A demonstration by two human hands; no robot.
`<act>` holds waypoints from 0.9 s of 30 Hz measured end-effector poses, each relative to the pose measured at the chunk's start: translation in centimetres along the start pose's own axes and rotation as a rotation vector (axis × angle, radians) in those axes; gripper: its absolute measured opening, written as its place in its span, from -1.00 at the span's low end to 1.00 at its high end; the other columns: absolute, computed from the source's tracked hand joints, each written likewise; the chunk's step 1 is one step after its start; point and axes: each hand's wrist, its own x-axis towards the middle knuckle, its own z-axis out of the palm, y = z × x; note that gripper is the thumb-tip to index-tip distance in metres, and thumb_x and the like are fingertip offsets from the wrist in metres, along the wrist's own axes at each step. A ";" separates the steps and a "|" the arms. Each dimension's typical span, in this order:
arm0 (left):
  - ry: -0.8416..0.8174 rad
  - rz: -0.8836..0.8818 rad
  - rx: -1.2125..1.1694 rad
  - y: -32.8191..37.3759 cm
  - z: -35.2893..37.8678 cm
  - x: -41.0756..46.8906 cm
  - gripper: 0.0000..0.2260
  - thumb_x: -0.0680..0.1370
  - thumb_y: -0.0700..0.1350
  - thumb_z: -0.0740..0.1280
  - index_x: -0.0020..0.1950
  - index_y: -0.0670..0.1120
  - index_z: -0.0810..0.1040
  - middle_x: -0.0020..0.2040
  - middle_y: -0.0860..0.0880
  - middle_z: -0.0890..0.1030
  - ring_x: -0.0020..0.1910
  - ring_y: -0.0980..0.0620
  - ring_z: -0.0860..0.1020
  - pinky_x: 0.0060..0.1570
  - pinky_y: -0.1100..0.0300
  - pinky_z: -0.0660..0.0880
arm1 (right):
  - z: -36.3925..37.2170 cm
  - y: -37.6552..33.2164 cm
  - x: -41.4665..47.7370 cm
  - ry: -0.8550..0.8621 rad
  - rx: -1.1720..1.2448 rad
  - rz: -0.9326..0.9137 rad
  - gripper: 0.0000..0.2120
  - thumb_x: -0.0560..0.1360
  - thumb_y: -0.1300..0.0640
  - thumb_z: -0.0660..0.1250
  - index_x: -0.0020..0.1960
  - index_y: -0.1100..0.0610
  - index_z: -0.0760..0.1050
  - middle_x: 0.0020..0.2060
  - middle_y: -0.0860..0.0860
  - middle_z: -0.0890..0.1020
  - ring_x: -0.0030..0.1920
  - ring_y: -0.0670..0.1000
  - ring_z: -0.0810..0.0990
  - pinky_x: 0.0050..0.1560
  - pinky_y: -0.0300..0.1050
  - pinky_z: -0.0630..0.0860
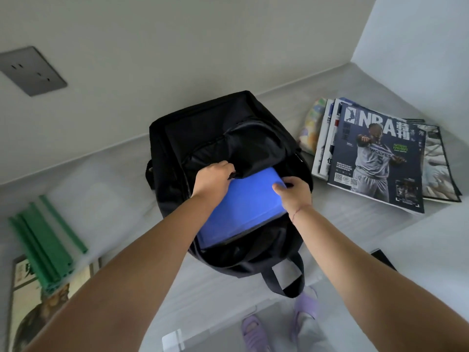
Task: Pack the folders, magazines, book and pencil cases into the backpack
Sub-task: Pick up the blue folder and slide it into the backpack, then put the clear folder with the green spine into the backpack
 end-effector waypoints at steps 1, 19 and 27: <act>-0.034 -0.033 -0.006 0.0 0.1 0.1 -0.84 0.51 -0.15 0.34 0.06 -0.16 0.56 -0.02 -0.12 0.58 -0.02 -0.12 0.56 -0.12 0.04 0.49 | -0.1 0.0 -0.1 -0.019 -0.037 -0.012 -0.87 0.46 0.16 0.33 -0.04 0.20 0.53 -0.24 0.09 0.50 -0.30 0.07 0.43 -0.18 -0.11 0.41; 0.693 -1.097 -0.144 -16.8 -8.2 -19.1 -0.65 0.53 -0.07 0.26 0.29 -0.15 0.39 0.31 -0.18 0.41 0.30 -0.18 0.35 0.30 -0.06 0.24 | 21.0 -5.4 -15.1 -0.669 -0.450 -0.793 -0.58 0.49 0.16 0.33 0.31 0.25 0.40 0.28 0.15 0.48 0.32 0.10 0.44 0.36 -0.12 0.30; 0.671 -1.680 -0.950 -24.5 -9.5 -24.6 -0.52 0.53 -0.04 0.29 0.36 -0.25 0.30 0.32 -0.24 0.43 0.25 -0.22 0.45 0.24 -0.11 0.44 | 30.8 -2.7 -16.2 -0.909 -1.099 -1.183 -0.11 0.42 0.22 0.34 0.55 0.09 -0.15 0.56 0.05 -0.05 0.55 0.07 -0.08 0.52 -0.04 -0.13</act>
